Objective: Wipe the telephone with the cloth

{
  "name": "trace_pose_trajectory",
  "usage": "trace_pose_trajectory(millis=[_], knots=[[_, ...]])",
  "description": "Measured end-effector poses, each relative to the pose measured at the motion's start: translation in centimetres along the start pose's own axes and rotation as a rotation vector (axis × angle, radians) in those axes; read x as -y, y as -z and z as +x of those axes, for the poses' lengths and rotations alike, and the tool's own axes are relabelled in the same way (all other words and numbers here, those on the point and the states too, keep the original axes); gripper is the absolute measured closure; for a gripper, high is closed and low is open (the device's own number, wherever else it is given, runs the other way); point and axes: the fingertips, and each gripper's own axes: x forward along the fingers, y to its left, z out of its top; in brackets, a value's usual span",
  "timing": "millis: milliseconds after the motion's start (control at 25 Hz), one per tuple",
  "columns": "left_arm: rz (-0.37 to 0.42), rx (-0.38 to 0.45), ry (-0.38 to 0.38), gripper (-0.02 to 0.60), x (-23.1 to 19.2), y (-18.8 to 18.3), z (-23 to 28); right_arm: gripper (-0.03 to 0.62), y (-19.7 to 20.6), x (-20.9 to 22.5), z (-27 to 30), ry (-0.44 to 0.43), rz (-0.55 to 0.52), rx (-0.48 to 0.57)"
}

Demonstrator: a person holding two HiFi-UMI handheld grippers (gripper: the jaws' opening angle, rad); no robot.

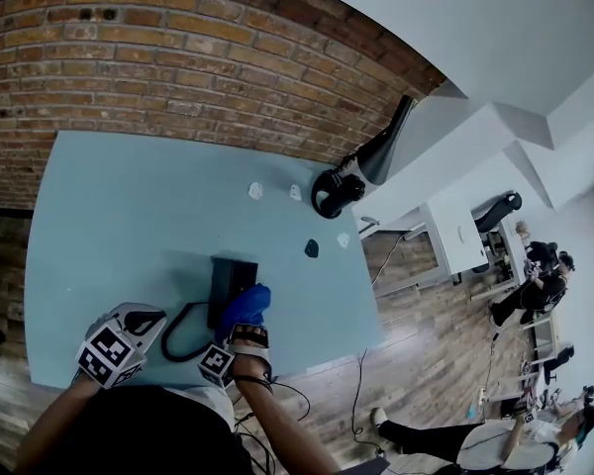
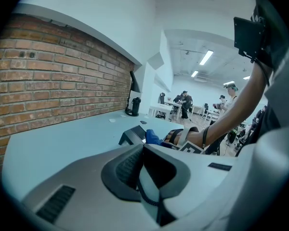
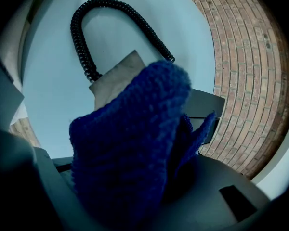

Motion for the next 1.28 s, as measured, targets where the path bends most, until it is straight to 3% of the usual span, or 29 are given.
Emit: trace_pose_trajectory(millis=[800, 920, 1000, 1040, 1120, 1200, 1280], knots=[[-0.012, 0.010, 0.020, 0.591, 0.4, -0.3, 0.0, 0.493, -0.8, -1.6, -0.6, -0.045, 0.035, 0.034], [-0.011, 0.004, 0.020, 0.591, 0.5, -0.1, 0.1, 0.493, -1.2, -2.7, -0.9, -0.083, 0.037, 0.050], [-0.014, 0.000, 0.023, 0.591, 0.5, 0.0, 0.1, 0.499, -1.9, -4.2, -0.9, -0.112, 0.040, 0.071], [-0.014, -0.002, 0.024, 0.591, 0.5, 0.1, 0.2, 0.531, -2.3, -4.7, -1.0, -0.102, 0.029, 0.074], [-0.015, -0.003, 0.022, 0.591, 0.4, 0.1, 0.1, 0.531, -2.7, -5.1, -1.0, -0.089, 0.012, 0.071], [-0.018, -0.002, 0.015, 0.591, 0.2, 0.1, 0.1, 0.531, -2.7, -5.1, -1.3, -0.156, 0.090, 0.089], [-0.024, -0.004, 0.006, 0.591, 0.1, 0.2, 0.0, 0.530, -2.5, -5.4, -2.0, -0.283, 0.190, 0.144]])
